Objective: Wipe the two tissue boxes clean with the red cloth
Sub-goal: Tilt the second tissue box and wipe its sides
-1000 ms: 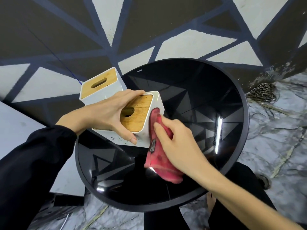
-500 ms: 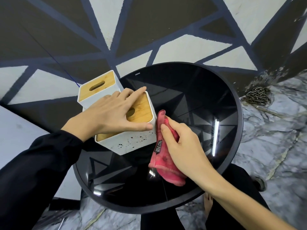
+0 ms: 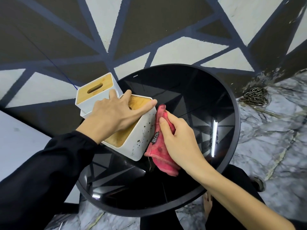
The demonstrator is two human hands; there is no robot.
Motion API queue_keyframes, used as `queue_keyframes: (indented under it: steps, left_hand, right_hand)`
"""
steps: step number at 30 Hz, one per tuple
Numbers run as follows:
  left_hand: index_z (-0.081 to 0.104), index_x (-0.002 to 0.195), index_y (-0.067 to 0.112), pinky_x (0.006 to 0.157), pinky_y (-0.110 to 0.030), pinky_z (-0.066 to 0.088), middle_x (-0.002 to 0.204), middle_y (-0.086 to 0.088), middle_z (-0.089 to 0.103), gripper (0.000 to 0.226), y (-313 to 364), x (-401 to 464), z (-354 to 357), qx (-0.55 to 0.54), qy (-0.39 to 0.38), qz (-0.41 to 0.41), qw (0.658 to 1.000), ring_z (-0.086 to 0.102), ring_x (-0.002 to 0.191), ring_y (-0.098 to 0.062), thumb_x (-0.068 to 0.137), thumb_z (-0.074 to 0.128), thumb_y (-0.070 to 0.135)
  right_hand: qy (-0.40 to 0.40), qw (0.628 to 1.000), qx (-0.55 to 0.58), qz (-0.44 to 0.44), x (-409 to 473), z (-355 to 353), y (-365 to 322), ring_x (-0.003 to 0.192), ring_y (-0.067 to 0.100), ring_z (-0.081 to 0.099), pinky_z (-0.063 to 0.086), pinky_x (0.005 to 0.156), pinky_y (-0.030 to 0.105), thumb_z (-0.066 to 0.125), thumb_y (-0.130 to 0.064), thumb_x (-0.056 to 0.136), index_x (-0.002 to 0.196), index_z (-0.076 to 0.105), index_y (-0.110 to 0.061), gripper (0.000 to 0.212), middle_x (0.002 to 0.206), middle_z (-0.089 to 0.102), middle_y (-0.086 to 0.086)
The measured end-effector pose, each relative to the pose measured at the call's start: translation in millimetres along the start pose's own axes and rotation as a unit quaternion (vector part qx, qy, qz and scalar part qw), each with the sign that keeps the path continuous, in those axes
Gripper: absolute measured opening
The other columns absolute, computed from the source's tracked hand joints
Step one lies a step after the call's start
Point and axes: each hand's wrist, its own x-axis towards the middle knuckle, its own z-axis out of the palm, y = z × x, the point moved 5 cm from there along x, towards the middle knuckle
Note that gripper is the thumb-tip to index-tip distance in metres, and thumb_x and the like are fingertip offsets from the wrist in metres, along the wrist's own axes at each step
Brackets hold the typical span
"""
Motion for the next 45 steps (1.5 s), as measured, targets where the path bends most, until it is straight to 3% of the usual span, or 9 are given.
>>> queue_keyframes:
  steps: [7,12,15,17,20,26,33,36,45]
  left_hand:
    - [0.046,0.148,0.031,0.085,-0.042,0.035,0.14,-0.015,0.047,0.105,0.6,0.6,-3.5,-0.022,-0.026,-0.005,0.999,0.048,0.099,-0.036,0.077,0.008,0.099]
    - [0.024,0.164,0.032,0.114,-0.049,0.038,0.162,0.0,0.025,0.115,-20.6,10.9,5.4,-0.058,-0.069,0.087,0.992,0.039,0.145,-0.03,0.075,0.011,0.103]
    - [0.006,0.168,0.042,0.128,-0.04,0.023,0.168,0.032,-0.003,0.134,-31.9,8.9,9.5,-0.13,-0.13,0.215,0.959,0.013,0.157,-0.007,0.058,0.039,0.11]
    - [0.003,0.162,0.058,0.127,-0.036,0.024,0.166,0.038,0.002,0.136,-36.2,4.3,10.4,-0.203,-0.178,0.258,0.928,0.014,0.156,0.003,0.049,0.062,0.105]
    - [-0.002,0.154,0.07,0.127,-0.034,0.022,0.162,0.038,0.013,0.141,-36.3,3.2,9.9,-0.226,-0.211,0.291,0.906,0.017,0.154,0.005,0.042,0.082,0.092]
    - [-0.037,0.148,0.06,0.123,-0.041,-0.027,0.165,0.032,-0.028,0.168,-31.9,8.3,14.0,-0.097,-0.247,0.291,0.919,-0.027,0.157,-0.003,0.04,0.091,0.082]
    - [-0.032,0.157,0.047,0.129,-0.034,0.011,0.163,0.034,-0.021,0.175,-30.4,5.7,10.8,-0.084,-0.218,0.269,0.934,-0.007,0.16,-0.005,0.04,0.095,0.075]
    - [-0.032,0.159,0.038,0.126,-0.03,0.013,0.163,0.031,-0.016,0.176,-26.4,6.1,9.8,-0.049,-0.196,0.279,0.939,-0.002,0.158,-0.004,0.039,0.09,0.079]
    - [-0.028,0.16,0.038,0.128,-0.039,0.022,0.166,0.021,-0.007,0.175,-28.0,8.7,12.4,-0.038,-0.157,0.312,0.936,0.002,0.158,-0.009,0.032,0.074,0.101]
  right_hand:
    - [-0.019,0.999,-0.015,-0.04,11.3,5.9,-3.8,0.095,0.003,0.053,0.04,0.074,0.015,0.042,-0.037,0.111,0.114,0.066,-0.033,0.025,0.09,0.061,-0.003]
    - [-0.032,0.999,-0.014,-0.039,21.7,2.8,-1.1,0.102,0.007,0.056,0.048,0.089,0.024,0.043,-0.038,0.11,0.119,0.068,-0.03,0.028,0.097,0.068,-0.002]
    - [-0.04,0.998,-0.017,-0.04,27.5,1.0,-0.5,0.107,0.011,0.059,0.049,0.092,0.026,0.044,-0.037,0.111,0.124,0.068,-0.027,0.03,0.102,0.07,-0.001]
    - [-0.047,0.998,-0.025,-0.043,32.9,1.4,-1.4,0.109,0.013,0.06,0.048,0.09,0.021,0.045,-0.036,0.11,0.125,0.068,-0.025,0.03,0.107,0.072,0.001]
    - [-0.059,0.996,-0.033,-0.051,41.9,3.0,-2.8,0.103,0.022,0.067,0.053,0.092,0.037,0.045,-0.034,0.11,0.119,0.069,-0.015,0.031,0.106,0.074,0.011]
    - [-0.073,0.996,-0.025,-0.048,48.9,8.1,-3.1,0.1,0.017,0.07,0.052,0.09,0.031,0.045,-0.034,0.111,0.12,0.071,-0.019,0.031,0.104,0.076,0.005]
    - [-0.071,0.995,-0.037,-0.053,46.9,8.7,-4.6,0.087,0.022,0.069,0.054,0.083,0.037,0.045,-0.033,0.111,0.106,0.071,-0.016,0.032,0.091,0.074,0.01]
    - [-0.065,0.996,-0.045,-0.043,33.8,10.7,-3.7,0.08,0.023,0.066,0.052,0.08,0.043,0.047,-0.034,0.11,0.094,0.068,-0.014,0.033,0.083,0.069,0.012]
    - [-0.087,0.996,-0.004,0.016,-70.8,27.2,-8.3,0.091,0.007,0.059,0.05,0.081,0.02,0.045,-0.042,0.108,0.106,0.065,-0.037,0.02,0.095,0.052,-0.012]
